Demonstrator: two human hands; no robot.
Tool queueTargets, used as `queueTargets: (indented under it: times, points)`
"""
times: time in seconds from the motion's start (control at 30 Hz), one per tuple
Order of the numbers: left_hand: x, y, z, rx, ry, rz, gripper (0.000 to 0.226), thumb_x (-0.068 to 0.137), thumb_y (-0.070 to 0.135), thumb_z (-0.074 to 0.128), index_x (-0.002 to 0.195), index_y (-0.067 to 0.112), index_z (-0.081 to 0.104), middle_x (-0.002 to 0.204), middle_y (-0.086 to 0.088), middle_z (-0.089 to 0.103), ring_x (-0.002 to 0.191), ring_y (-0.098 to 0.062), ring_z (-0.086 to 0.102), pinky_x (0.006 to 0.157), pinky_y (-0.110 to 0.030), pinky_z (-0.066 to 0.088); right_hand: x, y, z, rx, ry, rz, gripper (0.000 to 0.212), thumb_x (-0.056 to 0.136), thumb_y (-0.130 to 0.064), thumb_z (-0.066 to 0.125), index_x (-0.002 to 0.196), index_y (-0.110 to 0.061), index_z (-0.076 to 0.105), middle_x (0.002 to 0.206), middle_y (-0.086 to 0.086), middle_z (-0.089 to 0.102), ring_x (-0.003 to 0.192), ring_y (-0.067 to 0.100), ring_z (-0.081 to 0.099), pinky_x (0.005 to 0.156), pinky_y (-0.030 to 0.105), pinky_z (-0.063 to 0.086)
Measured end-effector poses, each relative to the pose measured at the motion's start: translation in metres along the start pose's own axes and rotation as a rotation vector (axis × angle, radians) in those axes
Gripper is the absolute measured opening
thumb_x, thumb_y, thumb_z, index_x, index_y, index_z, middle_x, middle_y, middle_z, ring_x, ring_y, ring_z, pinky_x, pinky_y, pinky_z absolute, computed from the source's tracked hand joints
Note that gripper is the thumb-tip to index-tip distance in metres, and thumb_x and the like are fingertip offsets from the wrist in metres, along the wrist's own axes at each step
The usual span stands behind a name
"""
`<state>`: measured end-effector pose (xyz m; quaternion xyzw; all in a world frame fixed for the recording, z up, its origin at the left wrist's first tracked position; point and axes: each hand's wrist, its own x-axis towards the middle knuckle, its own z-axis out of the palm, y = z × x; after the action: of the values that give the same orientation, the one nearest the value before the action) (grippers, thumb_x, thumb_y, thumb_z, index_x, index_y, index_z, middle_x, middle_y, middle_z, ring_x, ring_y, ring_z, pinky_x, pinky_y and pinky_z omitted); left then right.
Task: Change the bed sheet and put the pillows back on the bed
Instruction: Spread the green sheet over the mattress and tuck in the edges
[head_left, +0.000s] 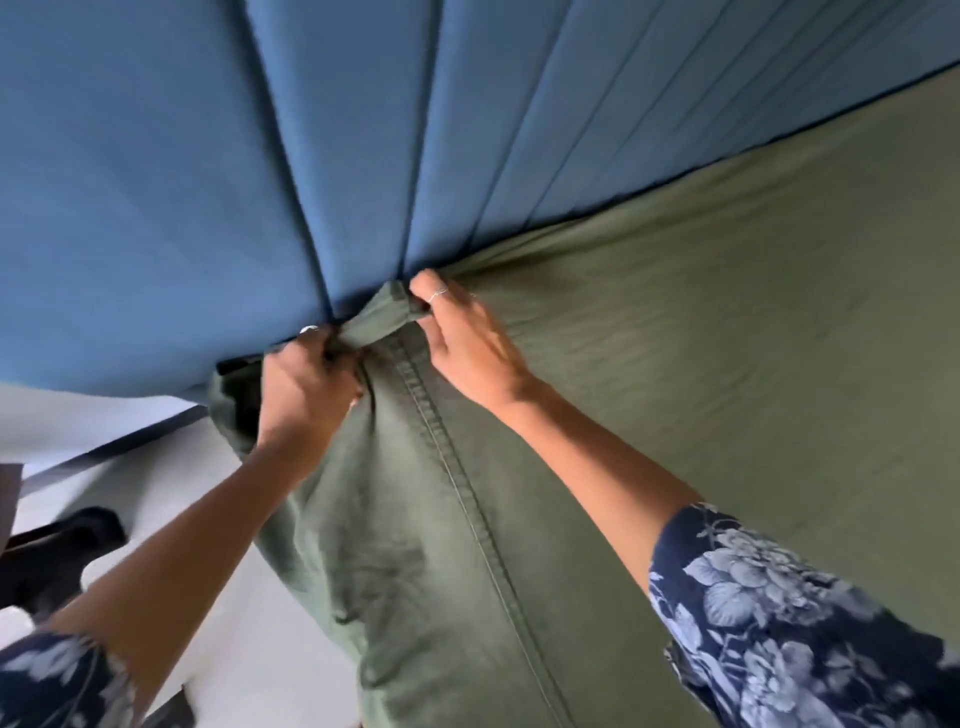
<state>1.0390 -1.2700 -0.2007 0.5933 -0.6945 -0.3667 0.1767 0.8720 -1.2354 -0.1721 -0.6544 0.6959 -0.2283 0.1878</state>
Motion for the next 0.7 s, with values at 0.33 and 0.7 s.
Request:
queueTargets:
  times: [0.33, 0.7]
  points:
    - [-0.01, -0.084, -0.011, 0.516, -0.238, 0.45, 0.068, 0.094, 0.053, 0.032, 0.149, 0.013, 0.029, 0.097, -0.027, 0.068, 0.086, -0.039, 0.068, 0.08, -0.042, 0.052, 0.001, 0.056, 0.023, -0.347, -0.381, -0.214, 0.055, 0.092, -0.031, 0.051, 0.141, -0.01, 0.039, 0.135, 0.011, 0.054, 0.121, 0.026, 0.05, 0.102, 0.032, 0.022]
    - [0.031, -0.071, 0.019, -0.136, 0.079, -0.46, 0.046, 0.093, 0.042, 0.059, 0.122, 0.008, 0.065, 0.128, -0.014, 0.062, 0.122, -0.03, 0.054, 0.101, -0.031, 0.038, 0.042, 0.039, 0.045, -0.501, -0.462, -0.014, 0.046, 0.098, -0.035, 0.028, 0.138, -0.023, 0.046, 0.135, 0.004, 0.057, 0.126, 0.018, 0.049, 0.108, 0.033, 0.028]
